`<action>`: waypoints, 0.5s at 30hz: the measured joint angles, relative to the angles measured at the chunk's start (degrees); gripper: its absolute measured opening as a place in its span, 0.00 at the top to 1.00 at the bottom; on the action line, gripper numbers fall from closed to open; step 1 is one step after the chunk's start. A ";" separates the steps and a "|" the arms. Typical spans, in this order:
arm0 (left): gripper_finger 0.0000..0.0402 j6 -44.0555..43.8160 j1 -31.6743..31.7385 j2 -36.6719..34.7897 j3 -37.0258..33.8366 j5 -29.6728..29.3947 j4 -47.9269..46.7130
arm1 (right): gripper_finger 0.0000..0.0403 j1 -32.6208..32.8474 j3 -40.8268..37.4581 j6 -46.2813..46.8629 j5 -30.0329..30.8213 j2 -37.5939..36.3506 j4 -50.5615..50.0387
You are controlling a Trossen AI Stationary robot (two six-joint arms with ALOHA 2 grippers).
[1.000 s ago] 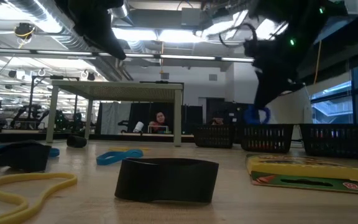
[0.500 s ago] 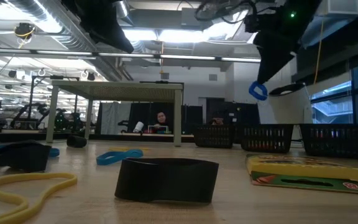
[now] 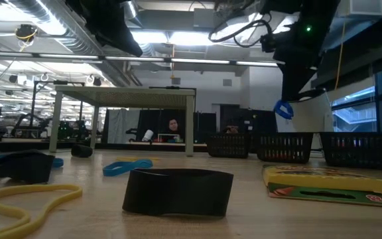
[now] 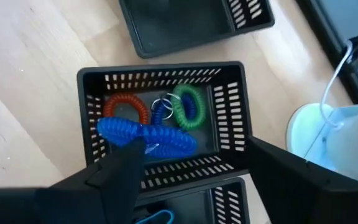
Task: Pick & Place Office Desk Supplies
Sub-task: Put the blue spring keychain into the middle black bin
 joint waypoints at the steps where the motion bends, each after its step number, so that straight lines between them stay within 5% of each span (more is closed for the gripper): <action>1: 0.96 0.00 0.00 0.00 0.00 0.00 0.00 | 0.28 -0.70 0.00 -0.79 -0.84 0.00 0.00; 15: 0.97 -0.01 0.00 0.00 0.02 -0.04 -0.02 | 0.23 -11.02 0.00 -11.35 -8.01 0.00 0.32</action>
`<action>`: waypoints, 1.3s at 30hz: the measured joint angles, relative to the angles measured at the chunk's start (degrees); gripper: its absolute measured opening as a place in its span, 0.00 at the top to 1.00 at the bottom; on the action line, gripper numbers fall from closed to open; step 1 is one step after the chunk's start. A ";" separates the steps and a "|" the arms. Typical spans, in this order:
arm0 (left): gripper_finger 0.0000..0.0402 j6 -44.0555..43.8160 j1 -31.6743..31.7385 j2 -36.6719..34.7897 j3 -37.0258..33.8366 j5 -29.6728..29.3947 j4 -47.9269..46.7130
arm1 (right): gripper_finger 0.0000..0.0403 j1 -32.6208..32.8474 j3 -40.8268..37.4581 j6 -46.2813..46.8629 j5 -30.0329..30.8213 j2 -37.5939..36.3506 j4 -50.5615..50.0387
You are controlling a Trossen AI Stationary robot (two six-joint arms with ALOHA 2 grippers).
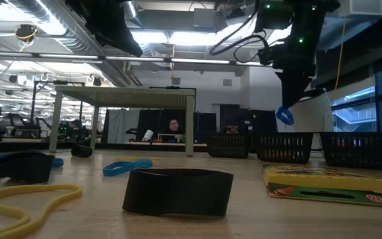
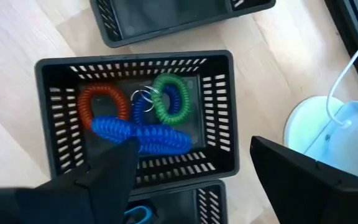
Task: Pick & Place Office Desk Supplies
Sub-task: Put the blue spring keychain into the middle black bin
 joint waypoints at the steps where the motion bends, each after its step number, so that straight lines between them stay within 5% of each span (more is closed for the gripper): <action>1: 0.97 0.01 0.00 0.00 0.00 0.01 0.00 | 0.23 -0.44 0.00 -1.31 -0.28 0.00 0.06; 9: 0.97 0.01 0.00 0.00 0.00 0.02 -0.02 | 0.24 -1.04 -0.02 -27.85 0.97 0.00 0.84; 16: 0.97 0.01 0.00 0.00 0.00 0.00 0.03 | 0.32 -1.02 -0.02 -38.30 -3.19 0.00 1.23; 26: 0.96 7.07 0.04 4.00 0.09 3.23 13.70 | 0.32 -1.03 -0.02 -38.72 -2.55 0.00 3.79; 33: 0.97 18.75 1.29 15.07 0.09 7.92 34.71 | 0.29 -1.03 -0.04 -38.55 -2.75 0.00 4.81; 39: 0.97 20.00 4.98 24.46 0.09 12.23 53.72 | 0.29 -0.53 -0.04 -36.83 -2.75 0.00 6.23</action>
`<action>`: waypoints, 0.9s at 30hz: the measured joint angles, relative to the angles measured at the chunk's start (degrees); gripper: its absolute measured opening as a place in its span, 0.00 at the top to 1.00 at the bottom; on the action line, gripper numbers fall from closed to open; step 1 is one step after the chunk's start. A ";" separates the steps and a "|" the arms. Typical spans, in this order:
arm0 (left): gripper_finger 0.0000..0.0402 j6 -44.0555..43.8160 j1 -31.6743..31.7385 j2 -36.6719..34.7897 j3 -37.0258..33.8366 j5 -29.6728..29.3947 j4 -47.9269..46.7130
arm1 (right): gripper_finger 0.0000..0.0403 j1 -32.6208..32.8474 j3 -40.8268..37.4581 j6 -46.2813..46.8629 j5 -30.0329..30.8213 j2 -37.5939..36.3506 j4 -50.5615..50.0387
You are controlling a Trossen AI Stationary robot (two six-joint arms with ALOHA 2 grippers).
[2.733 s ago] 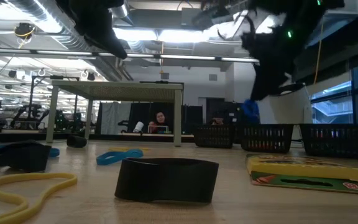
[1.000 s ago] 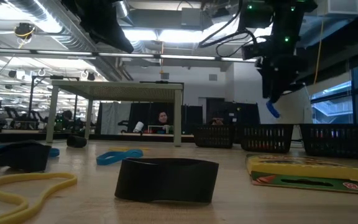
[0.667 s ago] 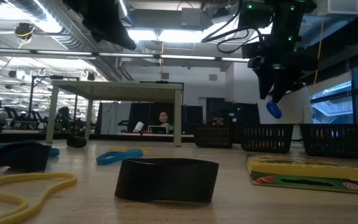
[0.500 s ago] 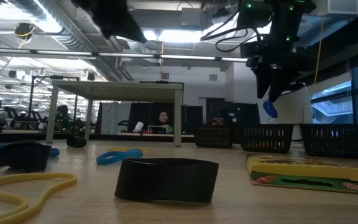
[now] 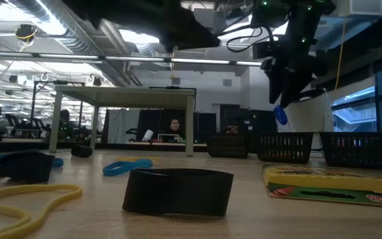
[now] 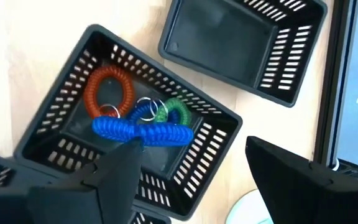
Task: Pick & Place Office Desk Supplies
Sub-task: Put the blue spring keychain into the middle black bin
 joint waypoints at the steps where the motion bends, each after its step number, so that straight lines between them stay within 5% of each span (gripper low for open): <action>1: 0.97 -0.36 0.73 1.58 0.00 1.87 3.13 | 0.29 0.17 0.00 0.04 -0.02 0.00 -0.04; 8: 0.99 -2.13 5.47 13.95 1.29 11.56 20.35 | 0.29 1.56 0.00 0.15 -0.17 0.00 2.14; 27: 0.99 -0.61 8.51 31.08 18.48 11.89 14.79 | 0.29 3.00 0.00 4.48 -2.32 -1.38 4.86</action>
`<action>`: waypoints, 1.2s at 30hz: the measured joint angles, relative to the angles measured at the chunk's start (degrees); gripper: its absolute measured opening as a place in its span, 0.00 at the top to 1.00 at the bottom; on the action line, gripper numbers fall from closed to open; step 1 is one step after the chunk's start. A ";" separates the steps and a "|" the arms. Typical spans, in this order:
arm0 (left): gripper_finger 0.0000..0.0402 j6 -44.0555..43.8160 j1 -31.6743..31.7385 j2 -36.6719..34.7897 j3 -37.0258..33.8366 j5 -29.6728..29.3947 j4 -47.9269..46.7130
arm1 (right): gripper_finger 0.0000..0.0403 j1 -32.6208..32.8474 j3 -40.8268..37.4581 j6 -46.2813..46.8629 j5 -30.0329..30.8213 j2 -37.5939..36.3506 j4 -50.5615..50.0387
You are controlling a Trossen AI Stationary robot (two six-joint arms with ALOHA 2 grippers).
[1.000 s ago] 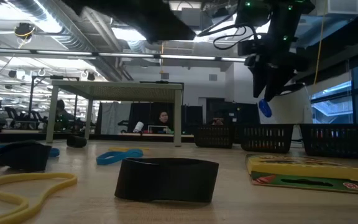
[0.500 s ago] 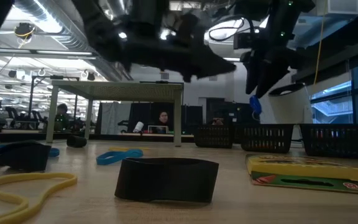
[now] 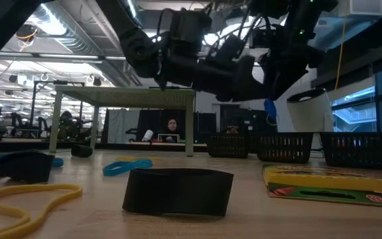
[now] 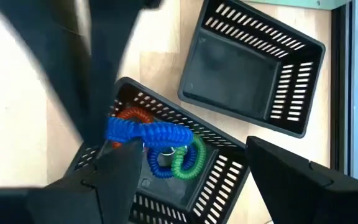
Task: Pick & Place Office Desk Supplies
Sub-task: Put the blue spring keychain into the middle black bin, then put the crayon box into the top black bin
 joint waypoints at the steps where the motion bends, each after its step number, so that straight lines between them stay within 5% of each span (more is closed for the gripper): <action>1: 0.99 -0.03 0.28 0.36 0.17 0.02 -0.05 | 0.29 0.00 0.00 0.25 -0.08 -0.64 0.02; 17: 0.99 -2.91 2.61 0.47 0.29 -0.04 -0.22 | 0.29 0.00 0.00 4.08 -0.47 -7.89 -1.45; 22: 0.99 -3.00 2.13 -1.70 0.29 2.97 -2.66 | 0.29 0.66 0.00 0.89 -11.46 -7.89 -2.80; 27: 0.99 -4.42 1.53 -7.77 0.29 7.47 -15.29 | 0.29 4.21 0.00 1.20 -21.94 -7.89 -1.67; 36: 0.99 -4.30 -1.55 -20.80 0.29 6.80 -40.78 | 0.29 12.95 0.02 3.15 -28.38 -7.88 0.55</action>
